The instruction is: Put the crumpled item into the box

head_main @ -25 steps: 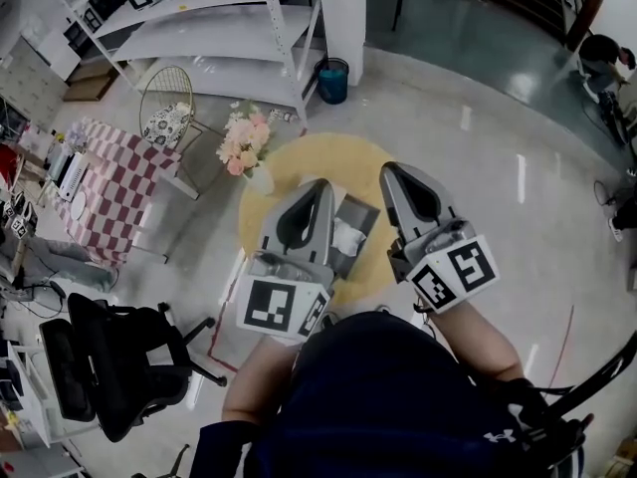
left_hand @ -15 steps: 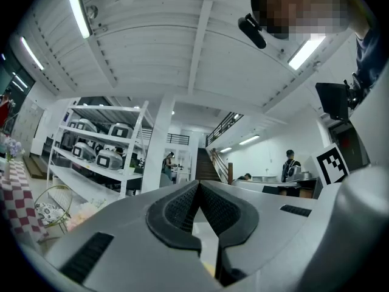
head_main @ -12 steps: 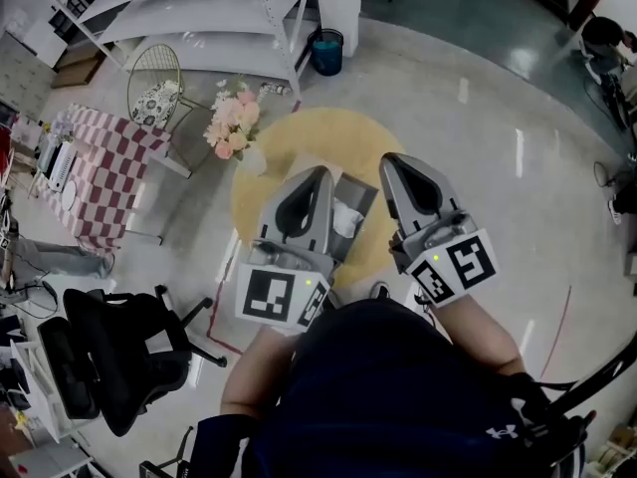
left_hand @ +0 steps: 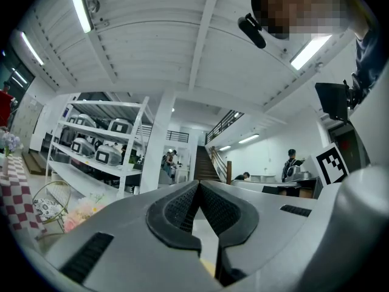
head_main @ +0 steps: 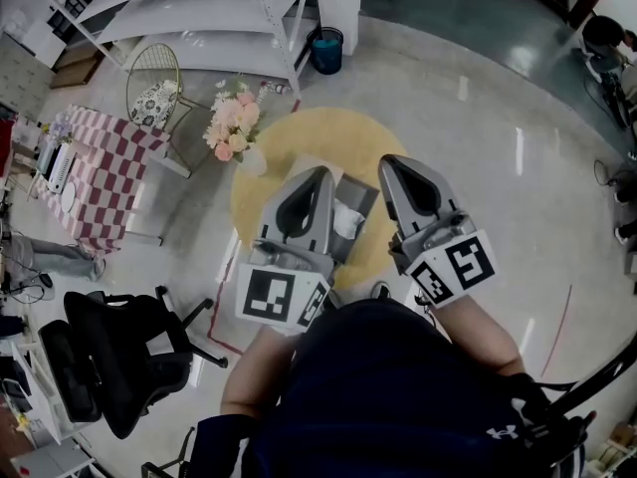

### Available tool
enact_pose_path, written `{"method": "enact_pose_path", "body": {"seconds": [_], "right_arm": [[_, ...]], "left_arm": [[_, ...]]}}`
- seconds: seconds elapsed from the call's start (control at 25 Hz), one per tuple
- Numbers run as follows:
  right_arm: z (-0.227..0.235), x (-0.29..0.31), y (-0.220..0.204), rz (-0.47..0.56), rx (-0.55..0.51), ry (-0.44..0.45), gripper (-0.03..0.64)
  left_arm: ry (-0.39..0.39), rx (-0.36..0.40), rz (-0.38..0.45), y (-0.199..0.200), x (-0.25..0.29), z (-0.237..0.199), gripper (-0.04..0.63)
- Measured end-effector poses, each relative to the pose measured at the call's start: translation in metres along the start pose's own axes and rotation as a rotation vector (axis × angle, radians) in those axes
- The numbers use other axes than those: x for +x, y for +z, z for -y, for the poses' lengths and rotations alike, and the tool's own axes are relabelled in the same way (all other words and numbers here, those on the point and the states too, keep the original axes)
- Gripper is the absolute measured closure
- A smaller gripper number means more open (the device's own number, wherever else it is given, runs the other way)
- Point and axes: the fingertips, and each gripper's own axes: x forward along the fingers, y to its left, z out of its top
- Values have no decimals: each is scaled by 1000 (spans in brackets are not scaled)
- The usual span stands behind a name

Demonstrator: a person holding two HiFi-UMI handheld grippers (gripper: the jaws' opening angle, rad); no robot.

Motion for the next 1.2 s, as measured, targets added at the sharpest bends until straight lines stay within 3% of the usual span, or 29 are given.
{"method": "enact_pose_path", "body": {"seconds": [1.2], "right_arm": [[-1, 3, -7, -24, 23, 1, 612]], "left_arm": [[-19, -11, -31, -10, 5, -3, 578]]}}
